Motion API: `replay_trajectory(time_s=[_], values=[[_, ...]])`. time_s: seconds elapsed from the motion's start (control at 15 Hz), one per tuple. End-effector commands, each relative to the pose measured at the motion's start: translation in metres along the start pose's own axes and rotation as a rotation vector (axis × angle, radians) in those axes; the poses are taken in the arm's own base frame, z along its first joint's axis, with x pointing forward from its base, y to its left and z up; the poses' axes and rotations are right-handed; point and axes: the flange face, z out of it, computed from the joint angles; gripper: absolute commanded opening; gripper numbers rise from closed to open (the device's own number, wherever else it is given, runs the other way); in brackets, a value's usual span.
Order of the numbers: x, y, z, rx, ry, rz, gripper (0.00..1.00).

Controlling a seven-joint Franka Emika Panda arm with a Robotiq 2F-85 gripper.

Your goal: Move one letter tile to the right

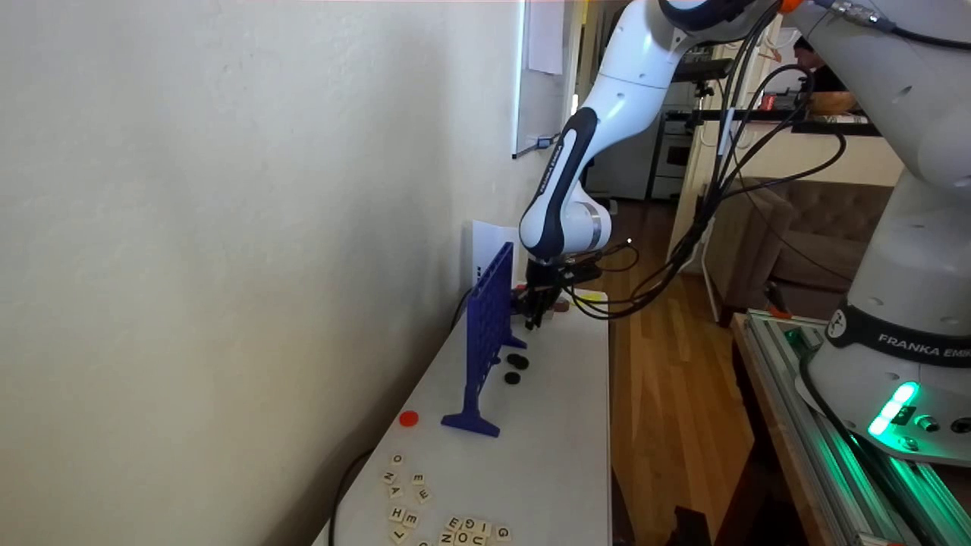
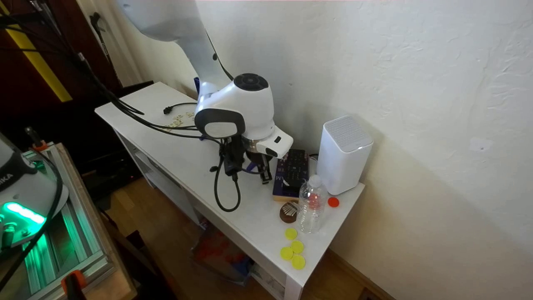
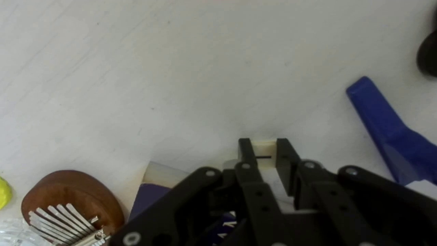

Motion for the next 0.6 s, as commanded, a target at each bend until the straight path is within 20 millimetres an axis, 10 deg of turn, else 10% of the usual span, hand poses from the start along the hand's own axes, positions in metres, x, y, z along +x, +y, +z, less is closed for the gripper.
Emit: replay_trajectory(time_s=[0.0,0.33,0.4,0.47,0.53], values=[[0.0010,-0.0022,0.0040,-0.009,0.009,-0.021,0.05],[0.0008,-0.0040,0.0036,-0.011,0.011,-0.033,0.05],[0.0009,-0.0043,0.0035,-0.012,0.012,-0.033,0.15],[0.0010,-0.0046,0.0035,-0.014,0.012,-0.033,0.47],[0.0010,-0.0047,0.0035,-0.016,0.013,-0.034,0.47]])
